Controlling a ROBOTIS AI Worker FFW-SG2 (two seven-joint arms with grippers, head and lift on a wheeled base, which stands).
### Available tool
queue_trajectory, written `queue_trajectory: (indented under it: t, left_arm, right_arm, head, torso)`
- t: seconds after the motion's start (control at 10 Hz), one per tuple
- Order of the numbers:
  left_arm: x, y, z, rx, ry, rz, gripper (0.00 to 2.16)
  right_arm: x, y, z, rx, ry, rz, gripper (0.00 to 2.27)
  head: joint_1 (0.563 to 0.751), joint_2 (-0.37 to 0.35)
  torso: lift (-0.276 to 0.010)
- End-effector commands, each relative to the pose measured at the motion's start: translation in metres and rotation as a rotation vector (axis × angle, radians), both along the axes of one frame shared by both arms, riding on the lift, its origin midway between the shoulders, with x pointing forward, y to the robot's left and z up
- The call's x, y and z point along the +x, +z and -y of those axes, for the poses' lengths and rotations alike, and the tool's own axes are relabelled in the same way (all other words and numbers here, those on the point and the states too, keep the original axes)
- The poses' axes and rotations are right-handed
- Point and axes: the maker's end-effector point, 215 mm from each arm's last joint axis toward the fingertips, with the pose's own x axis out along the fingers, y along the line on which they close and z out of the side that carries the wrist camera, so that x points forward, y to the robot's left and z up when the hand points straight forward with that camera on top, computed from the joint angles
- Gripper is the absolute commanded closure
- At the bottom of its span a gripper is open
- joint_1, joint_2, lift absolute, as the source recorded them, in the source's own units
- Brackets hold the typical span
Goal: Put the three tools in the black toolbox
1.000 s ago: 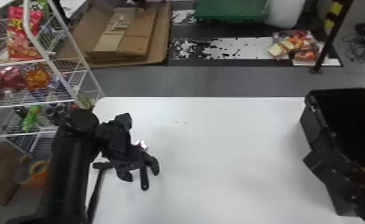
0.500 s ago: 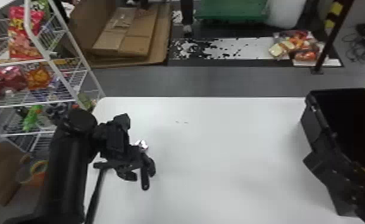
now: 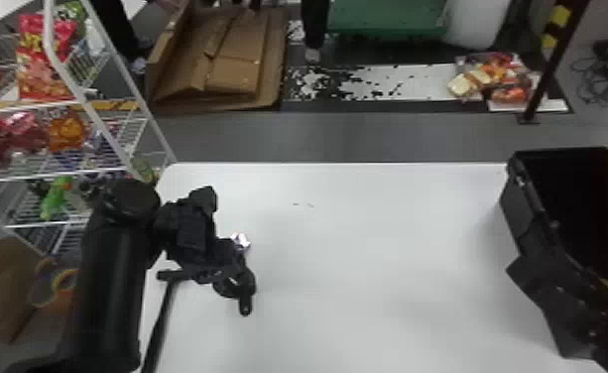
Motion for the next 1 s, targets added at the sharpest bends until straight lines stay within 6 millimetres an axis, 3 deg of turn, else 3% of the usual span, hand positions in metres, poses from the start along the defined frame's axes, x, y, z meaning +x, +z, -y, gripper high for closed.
queue_trajectory:
  t: [0.0, 0.5, 0.9]
  left_arm:
    - [-0.002, -0.001, 0.0, 0.001, 0.0, -0.002, 1.24]
    - [0.006, 0.01, 0.003, 0.015, -0.011, 0.034, 1.24]
    - [0.035, 0.047, 0.013, 0.057, -0.061, 0.139, 1.24]
  right_arm:
    - [0.0, 0.0, 0.0, 0.001, 0.0, 0.0, 0.08]
    - [0.002, 0.001, 0.0, 0.0, -0.005, 0.006, 0.08]
    - [0.004, -0.001, -0.002, -0.007, -0.004, 0.005, 0.08]
  head:
    - [0.695, 0.157]
    - [0.695, 0.16]
    - [0.695, 0.146]
  torso:
    - [-0.055]
    - [-0.055]
    - [-0.055]
